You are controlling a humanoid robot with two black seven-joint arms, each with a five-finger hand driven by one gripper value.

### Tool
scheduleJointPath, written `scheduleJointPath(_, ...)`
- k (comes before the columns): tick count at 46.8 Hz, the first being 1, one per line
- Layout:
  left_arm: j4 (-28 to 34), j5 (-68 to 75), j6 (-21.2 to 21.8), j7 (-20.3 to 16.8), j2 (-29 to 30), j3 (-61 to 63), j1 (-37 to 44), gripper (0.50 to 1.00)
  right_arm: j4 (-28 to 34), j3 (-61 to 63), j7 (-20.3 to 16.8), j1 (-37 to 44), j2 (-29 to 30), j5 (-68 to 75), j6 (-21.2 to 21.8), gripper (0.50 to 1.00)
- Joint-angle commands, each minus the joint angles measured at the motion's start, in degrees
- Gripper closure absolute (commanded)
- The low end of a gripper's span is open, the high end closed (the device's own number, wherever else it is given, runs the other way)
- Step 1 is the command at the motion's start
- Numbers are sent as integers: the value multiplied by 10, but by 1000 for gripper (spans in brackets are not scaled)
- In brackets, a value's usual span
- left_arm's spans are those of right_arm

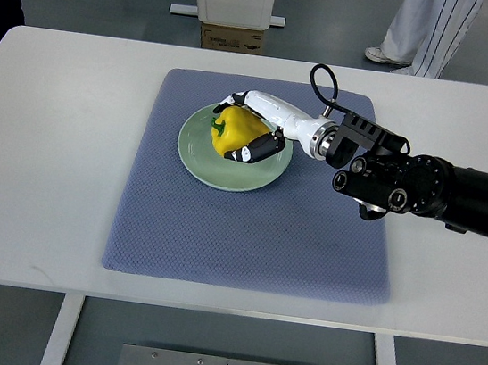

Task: Place yellow pepper on plate with right hand
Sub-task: 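Open the right hand's fingers to release the pepper on the plate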

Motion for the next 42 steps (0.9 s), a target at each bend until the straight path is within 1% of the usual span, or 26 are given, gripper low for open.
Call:
scheduleJointPath(1, 0, 0, 0, 0, 0, 0, 0, 500, -12, 0, -7, -5, 0, 5, 0, 1000)
scheduleJointPath(10, 0, 0, 0, 0, 0, 0, 0, 500, -31, 0, -31, -22, 0, 5, 0, 1000)
scheduleJointPath(18, 0, 0, 0, 0, 0, 0, 0, 500, -31, 0, -32, -23, 0, 5, -1, 1000)
scheduleJointPath(19, 0, 0, 0, 0, 0, 0, 0, 500, -31, 0, -32, -23, 0, 5, -1, 982)
scheduleJointPath(21, 0, 0, 0, 0, 0, 0, 0, 500, -31, 2, -32, -23, 0, 5, -1, 828)
scheduleJointPath(24, 0, 0, 0, 0, 0, 0, 0, 500, -31, 5, -32, -23, 0, 5, -1, 543)
scheduleJointPath(25, 0, 0, 0, 0, 0, 0, 0, 500, -30, 5, -32, -22, 0, 6, -1, 500)
scheduleJointPath(38, 0, 0, 0, 0, 0, 0, 0, 500, -30, 13, -29, -20, 0, 5, -1, 500)
scheduleJointPath(42, 0, 1, 0, 0, 0, 0, 0, 500, -33, 51, -30, -22, 0, 6, -2, 500)
